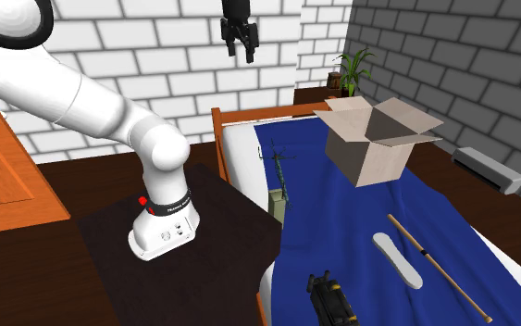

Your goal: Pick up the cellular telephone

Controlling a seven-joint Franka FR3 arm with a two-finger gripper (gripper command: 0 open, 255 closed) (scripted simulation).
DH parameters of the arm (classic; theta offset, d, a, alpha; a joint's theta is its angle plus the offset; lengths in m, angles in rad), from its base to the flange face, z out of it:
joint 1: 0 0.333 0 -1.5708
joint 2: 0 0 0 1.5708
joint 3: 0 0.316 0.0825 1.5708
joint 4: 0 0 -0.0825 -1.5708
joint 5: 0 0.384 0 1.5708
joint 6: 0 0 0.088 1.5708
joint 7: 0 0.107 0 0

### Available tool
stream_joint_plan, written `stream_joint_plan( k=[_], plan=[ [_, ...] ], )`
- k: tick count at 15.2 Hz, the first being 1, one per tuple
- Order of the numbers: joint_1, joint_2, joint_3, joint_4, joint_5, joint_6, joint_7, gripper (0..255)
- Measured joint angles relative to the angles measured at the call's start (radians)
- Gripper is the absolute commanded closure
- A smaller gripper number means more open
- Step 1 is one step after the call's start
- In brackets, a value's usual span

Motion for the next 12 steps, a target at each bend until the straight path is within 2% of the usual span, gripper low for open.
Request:
stream_joint_plan(
  k=[2, 5, 12],
  plan=[
    [0.001, -0.005, -0.006, -0.018, -0.003, 0.012, -0.013, 0],
    [0.010, -0.031, -0.033, -0.113, -0.018, 0.077, -0.077, 0],
    [0.022, -0.049, -0.119, -0.345, -0.070, 0.277, -0.260, 0]
  ],
)
